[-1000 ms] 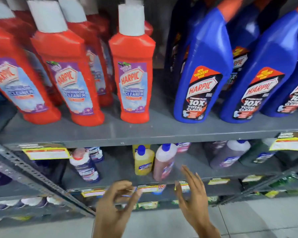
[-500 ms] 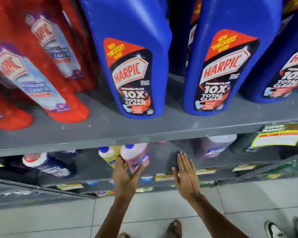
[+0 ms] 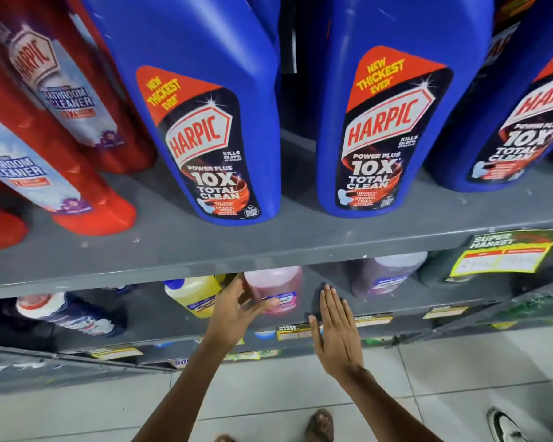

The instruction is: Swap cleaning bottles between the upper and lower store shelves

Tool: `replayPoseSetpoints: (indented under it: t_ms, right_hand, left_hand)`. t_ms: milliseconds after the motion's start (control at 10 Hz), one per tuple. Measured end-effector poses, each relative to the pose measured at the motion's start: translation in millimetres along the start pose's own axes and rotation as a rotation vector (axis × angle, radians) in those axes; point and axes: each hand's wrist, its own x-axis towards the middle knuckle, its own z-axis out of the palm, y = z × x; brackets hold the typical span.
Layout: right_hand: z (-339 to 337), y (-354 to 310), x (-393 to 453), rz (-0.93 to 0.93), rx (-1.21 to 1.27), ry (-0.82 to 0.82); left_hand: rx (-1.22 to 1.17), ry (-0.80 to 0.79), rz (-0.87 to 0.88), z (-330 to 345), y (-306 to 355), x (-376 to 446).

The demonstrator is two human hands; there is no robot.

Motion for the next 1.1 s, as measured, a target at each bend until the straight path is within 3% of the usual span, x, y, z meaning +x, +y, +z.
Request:
replayPoseSetpoints:
  t_ms: [700, 1000, 1100]
  right_hand:
    - [-4.2, -0.4, 0.1, 0.032, -0.033, -0.102]
    - [-16.4, -3.7, 2.3, 0.06, 0.098, -0.143]
    - [-33.7, -16.6, -13.8, 0.049, 0.222, -0.05]
  left_hand:
    - [-0.04, -0.112, -0.001, 9.2, 4.7, 6.1]
    - [0.012, -0.078, -0.02, 13.0, -8.7, -14.3]
    - [-0.005, 0.055, -0.051, 13.3, -21.7, -45.5]
